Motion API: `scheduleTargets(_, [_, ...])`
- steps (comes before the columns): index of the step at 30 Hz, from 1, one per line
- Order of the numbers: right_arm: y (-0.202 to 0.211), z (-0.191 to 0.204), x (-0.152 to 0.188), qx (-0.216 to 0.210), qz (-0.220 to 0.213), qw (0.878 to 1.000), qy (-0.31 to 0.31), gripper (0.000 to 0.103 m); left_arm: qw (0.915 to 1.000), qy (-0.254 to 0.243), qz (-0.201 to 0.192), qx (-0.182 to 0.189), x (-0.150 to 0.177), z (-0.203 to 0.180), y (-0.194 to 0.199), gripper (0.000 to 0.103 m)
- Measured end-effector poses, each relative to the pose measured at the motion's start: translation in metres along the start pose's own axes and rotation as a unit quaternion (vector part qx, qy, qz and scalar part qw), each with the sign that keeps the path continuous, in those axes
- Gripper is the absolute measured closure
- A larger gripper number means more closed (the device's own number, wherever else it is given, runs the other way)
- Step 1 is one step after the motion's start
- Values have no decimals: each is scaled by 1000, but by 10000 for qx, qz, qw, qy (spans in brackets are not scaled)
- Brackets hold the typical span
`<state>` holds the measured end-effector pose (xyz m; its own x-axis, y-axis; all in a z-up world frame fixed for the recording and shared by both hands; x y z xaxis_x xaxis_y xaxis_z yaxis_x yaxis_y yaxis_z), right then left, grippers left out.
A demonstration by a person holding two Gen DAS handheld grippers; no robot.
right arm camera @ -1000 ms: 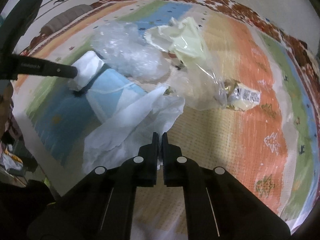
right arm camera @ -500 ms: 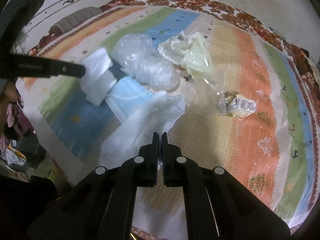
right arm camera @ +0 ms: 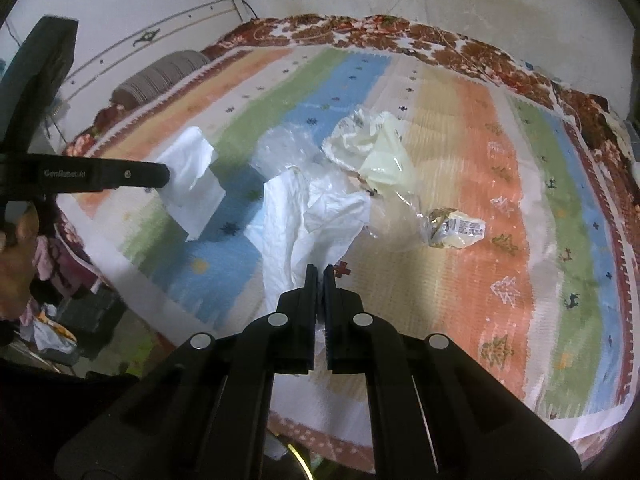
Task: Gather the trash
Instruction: 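Lift both held tissues off the blanket toward the bin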
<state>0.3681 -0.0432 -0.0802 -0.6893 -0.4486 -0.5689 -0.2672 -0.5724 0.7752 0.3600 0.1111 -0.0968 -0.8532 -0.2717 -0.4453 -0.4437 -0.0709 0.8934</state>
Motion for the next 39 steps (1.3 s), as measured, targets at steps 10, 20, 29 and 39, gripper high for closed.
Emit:
scheduleTargets(10, [53,-2,-4,-12,-353,9991,-249,101,9983,167,-215,518,15,-11,52,102])
scheduleTargets(20, [86,24,4,-255,-457,9986,-122,101,9948,-47,-389,943,41,-35,91,102])
scheduleTargets(29, [109,41,18,-333,-478,9980,-245,101,9897,81,-451,1358,56,-42,115,102])
scheduleTargets(39, [124,45,51,-699,-380,9946,-668,100,9852,84,-353,1674,87,-46,131,102])
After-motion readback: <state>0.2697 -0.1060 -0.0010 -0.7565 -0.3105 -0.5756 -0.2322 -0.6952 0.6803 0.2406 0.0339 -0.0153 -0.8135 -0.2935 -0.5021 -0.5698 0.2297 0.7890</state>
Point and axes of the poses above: each gripper's, at about its wrist camera, not at the fingertips, and y roughly against the way its jaws point, z to its left, x to its underside, the point moved 8 cm from there along -y, roughly the way its jaws point, and after that the axes turned 14 degrees about -x, right-handed, at the moved point
